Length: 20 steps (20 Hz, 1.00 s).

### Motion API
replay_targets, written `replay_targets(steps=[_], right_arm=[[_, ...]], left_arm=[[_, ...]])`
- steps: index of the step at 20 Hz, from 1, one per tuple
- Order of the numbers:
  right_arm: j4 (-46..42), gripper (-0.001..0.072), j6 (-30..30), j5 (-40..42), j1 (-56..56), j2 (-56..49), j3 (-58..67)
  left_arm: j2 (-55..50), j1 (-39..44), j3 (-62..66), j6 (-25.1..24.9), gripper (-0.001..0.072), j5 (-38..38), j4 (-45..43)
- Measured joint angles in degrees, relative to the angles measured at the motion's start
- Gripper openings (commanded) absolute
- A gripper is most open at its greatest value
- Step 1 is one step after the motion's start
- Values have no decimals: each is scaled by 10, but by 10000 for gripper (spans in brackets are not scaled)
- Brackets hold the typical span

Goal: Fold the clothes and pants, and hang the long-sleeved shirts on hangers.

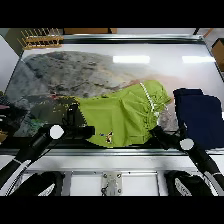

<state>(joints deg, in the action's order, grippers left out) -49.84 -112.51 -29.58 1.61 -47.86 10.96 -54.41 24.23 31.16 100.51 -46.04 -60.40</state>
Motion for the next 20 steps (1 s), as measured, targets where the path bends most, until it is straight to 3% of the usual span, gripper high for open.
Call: replay_targets(steps=[1, 6, 10, 15, 20], right_arm=[[-1, 36, 0, 5, 6, -3, -1], [-26, 28, 33, 23, 17, -6, 9], [-105, 27, 93, -47, 14, -4, 100], [-187, 28, 173, -224, -1, 8, 391], [-174, 27, 196, -334, -5, 14, 708]], left_arm=[[0, 0, 0, 0, 5, 0, 0], [0, -1, 0, 0, 6, 0, 0], [3, -35, 38, -3, 6, -27, 0], [57, -108, 233, -25, 5, -86, 0], [121, -126, 486, -30, 6, -103, 2]])
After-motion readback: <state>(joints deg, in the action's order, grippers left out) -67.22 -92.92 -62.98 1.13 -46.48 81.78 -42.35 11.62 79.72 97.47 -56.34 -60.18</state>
